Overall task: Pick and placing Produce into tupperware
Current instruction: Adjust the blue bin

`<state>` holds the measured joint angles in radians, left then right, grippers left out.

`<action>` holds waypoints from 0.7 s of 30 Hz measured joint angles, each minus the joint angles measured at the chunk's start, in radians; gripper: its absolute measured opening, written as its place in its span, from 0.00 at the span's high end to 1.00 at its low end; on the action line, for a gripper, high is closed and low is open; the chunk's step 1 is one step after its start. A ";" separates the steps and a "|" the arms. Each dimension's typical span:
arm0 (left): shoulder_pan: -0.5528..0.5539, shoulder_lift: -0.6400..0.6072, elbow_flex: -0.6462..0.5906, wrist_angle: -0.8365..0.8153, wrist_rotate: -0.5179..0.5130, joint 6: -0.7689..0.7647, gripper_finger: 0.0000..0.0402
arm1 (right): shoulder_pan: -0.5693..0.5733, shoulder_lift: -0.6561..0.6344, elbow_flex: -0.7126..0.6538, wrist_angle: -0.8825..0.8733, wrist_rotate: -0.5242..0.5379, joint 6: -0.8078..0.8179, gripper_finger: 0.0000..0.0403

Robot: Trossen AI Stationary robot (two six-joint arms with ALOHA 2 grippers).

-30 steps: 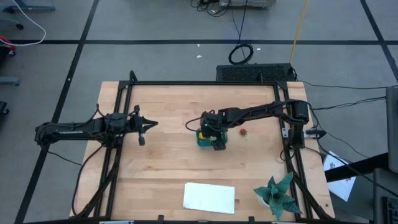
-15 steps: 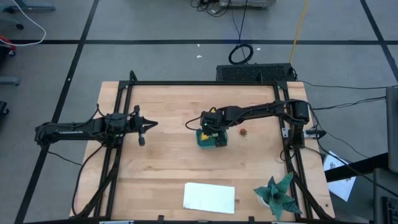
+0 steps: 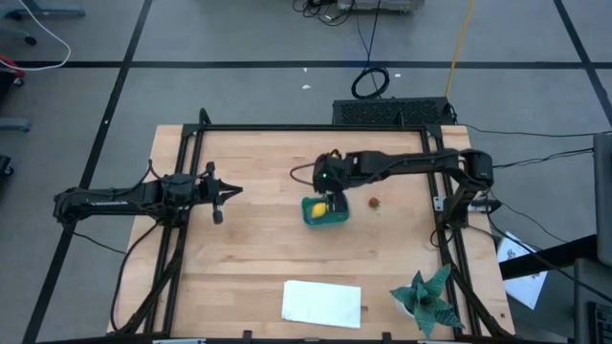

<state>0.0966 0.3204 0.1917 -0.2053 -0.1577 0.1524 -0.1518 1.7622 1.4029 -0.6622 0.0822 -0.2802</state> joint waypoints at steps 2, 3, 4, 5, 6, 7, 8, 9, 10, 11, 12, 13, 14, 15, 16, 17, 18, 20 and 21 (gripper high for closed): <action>0.000 0.000 0.000 0.000 0.000 0.000 0.94 | -0.012 0.002 -0.002 -0.003 0.000 -0.003 0.55; 0.000 0.000 0.000 0.000 0.000 0.000 0.94 | -0.017 0.002 -0.007 0.000 -0.001 -0.010 0.60; 0.000 0.000 0.000 0.000 0.000 0.000 0.94 | -0.019 0.002 -0.012 0.002 -0.002 -0.020 0.65; 0.000 0.000 0.000 0.000 0.000 0.000 0.94 | -0.021 0.002 -0.019 0.009 -0.004 -0.027 0.70; 0.000 0.000 0.000 0.000 0.000 0.000 0.94 | -0.025 0.002 -0.025 0.017 -0.005 -0.033 0.75; 0.000 0.000 0.000 0.000 0.000 0.000 0.94 | -0.026 0.002 -0.031 0.020 -0.007 -0.042 0.80; 0.000 0.000 0.000 0.000 0.000 0.000 0.94 | -0.030 0.002 -0.039 0.021 -0.007 -0.051 0.85; 0.000 0.000 0.000 0.000 0.000 0.000 0.94 | -0.032 0.002 -0.045 0.021 -0.008 -0.061 0.90; 0.000 0.000 0.000 0.000 0.000 0.000 0.94 | -0.036 0.002 -0.052 0.023 -0.008 -0.070 0.94; 0.000 0.000 0.000 0.000 0.000 0.000 0.94 | -0.041 0.002 -0.059 0.025 -0.008 -0.078 0.97; 0.000 0.000 0.000 0.000 0.000 0.000 0.94 | -0.047 0.002 -0.067 0.027 -0.009 -0.083 0.98; 0.000 0.000 0.000 0.000 0.000 0.000 0.94 | -0.055 0.002 -0.074 0.032 -0.009 -0.084 0.98; 0.000 0.000 0.000 0.000 0.000 0.000 0.94 | -0.066 0.002 -0.081 0.038 -0.009 -0.083 0.98; 0.000 0.000 0.000 0.000 0.000 0.000 0.94 | -0.076 0.002 -0.087 0.044 -0.010 -0.083 0.98; 0.000 0.000 0.000 0.000 0.000 0.000 0.94 | -0.087 0.002 -0.094 0.046 -0.011 -0.084 0.98; 0.000 0.000 0.000 0.000 0.000 0.000 0.94 | -0.099 0.002 -0.102 0.047 -0.021 -0.088 0.99; 0.000 0.000 0.000 0.000 0.000 0.000 0.94 | -0.111 0.002 -0.113 0.052 -0.042 -0.094 0.99; 0.000 0.000 0.000 0.000 0.000 0.000 0.94 | -0.134 0.002 -0.136 0.077 -0.088 -0.096 1.00; 0.000 0.000 0.000 0.000 0.000 0.000 0.94 | -0.145 0.002 -0.146 0.091 -0.110 -0.096 1.00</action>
<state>0.0967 0.3204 0.1917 -0.2056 -0.1581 0.1528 -0.2965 1.7645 1.2564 -0.5714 -0.0282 -0.3760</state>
